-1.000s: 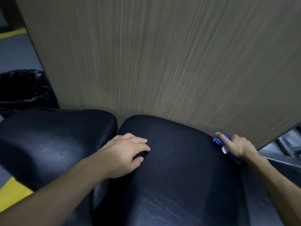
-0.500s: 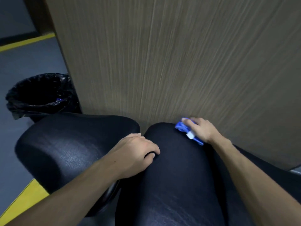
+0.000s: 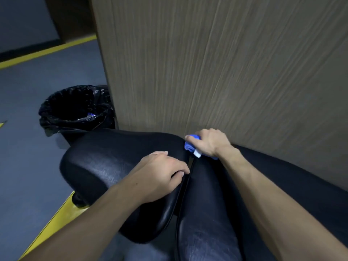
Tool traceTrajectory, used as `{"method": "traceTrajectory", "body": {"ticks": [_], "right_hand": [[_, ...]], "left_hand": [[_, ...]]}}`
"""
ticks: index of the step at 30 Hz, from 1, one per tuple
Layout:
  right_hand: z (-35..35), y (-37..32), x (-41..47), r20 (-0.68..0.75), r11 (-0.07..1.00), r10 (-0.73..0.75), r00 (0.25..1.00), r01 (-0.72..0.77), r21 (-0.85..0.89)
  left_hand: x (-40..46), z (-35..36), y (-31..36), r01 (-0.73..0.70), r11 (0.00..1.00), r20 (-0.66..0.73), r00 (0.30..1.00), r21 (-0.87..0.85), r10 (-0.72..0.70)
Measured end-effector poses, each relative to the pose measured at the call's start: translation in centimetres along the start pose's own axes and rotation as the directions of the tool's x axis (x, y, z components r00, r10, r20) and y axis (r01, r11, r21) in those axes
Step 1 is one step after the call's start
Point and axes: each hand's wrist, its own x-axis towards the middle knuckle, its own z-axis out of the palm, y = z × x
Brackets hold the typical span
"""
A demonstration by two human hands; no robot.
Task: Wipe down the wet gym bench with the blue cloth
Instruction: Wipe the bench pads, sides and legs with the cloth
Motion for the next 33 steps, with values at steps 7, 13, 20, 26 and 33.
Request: {"method": "traceTrajectory", "body": {"ticks": [7, 13, 20, 26, 33], "right_hand": [[0.7, -1.5, -1.7, -0.197, 0.923, 0.096, 0.976, -0.013, 0.385], [0.5, -4.5, -1.3, -0.175, 0.395, 0.503, 0.846, -0.045, 0.918], [1.3, -9.0, 1.0, 0.034, 0.948, 0.114, 0.993, -0.119, 0.294], [0.0, -15.1, 5.3, 0.186, 0.990, 0.072, 0.980, -0.093, 0.107], [2.6, -29.4, 6.3, 0.111, 0.944, -0.325, 0.939, 0.316, 0.094]], "left_hand": [[-2.6, -2.2, -2.2, 0.107, 0.994, -0.095, 0.989, -0.034, -0.110], [-5.2, -2.6, -4.4, 0.146, 0.987, -0.156, 0.976, -0.063, -0.154], [-6.8, -3.4, -7.4, 0.256, 0.963, -0.219, 0.938, -0.085, -0.269], [-8.4, -4.5, -10.3, 0.357, 0.933, -0.242, 0.902, -0.053, -0.359], [-11.8, -6.4, -15.1, 0.663, 0.724, -0.486, 0.576, -0.191, -0.657]]}}
